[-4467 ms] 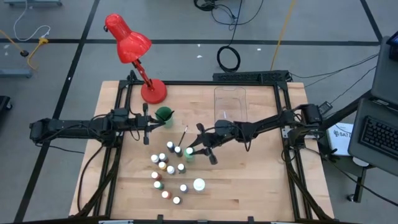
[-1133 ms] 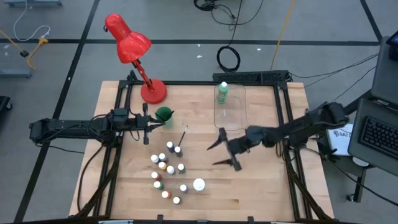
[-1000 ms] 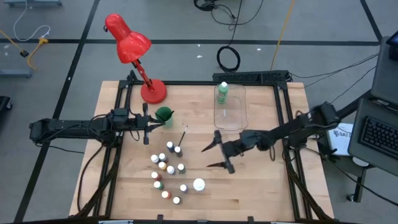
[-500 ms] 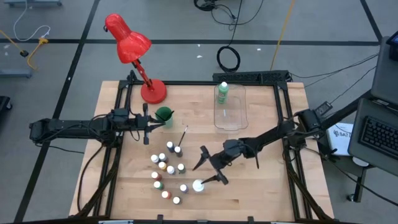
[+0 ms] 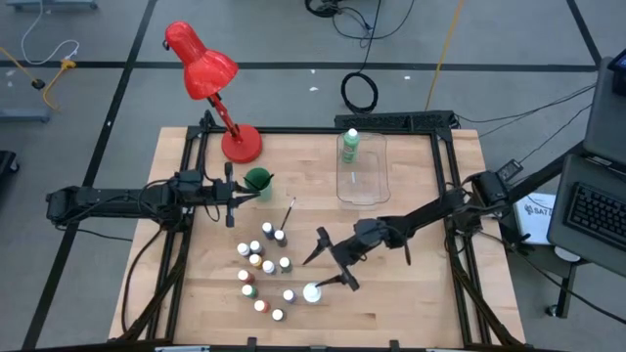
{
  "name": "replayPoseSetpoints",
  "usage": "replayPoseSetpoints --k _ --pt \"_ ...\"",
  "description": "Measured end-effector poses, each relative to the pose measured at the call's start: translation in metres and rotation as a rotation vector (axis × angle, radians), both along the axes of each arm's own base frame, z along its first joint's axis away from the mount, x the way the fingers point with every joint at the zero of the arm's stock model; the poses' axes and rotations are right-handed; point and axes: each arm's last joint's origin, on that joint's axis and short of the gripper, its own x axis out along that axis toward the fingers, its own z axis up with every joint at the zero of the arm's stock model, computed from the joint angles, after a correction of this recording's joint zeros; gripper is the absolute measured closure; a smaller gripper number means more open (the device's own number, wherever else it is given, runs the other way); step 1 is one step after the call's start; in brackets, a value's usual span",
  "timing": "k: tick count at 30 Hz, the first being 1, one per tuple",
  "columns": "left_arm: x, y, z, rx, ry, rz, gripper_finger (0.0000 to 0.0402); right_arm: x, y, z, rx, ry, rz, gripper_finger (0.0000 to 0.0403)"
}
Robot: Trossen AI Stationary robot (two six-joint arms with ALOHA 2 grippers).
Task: Pick & Place Paint Supplies
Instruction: Put the large white paint bottle into the transparent bin
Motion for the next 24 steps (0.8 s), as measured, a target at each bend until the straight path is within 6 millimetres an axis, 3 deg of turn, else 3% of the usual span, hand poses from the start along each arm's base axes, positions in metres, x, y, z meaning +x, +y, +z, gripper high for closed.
replayPoseSetpoints --k 8,14,24 --pt "0.0 0.0 0.0 0.005 0.0 -0.001 0.0378 -0.004 0.006 0.003 0.087 0.062 0.049 0.0101" --pt "0.0 0.0 0.0 0.005 0.0 -0.001 0.0378 -0.006 0.02 -0.008 0.079 0.112 0.031 0.0101" --pt "0.0 0.0 0.0 0.005 0.002 -0.001 0.0378 -0.002 0.02 -0.013 0.066 0.085 -0.026 0.0101"
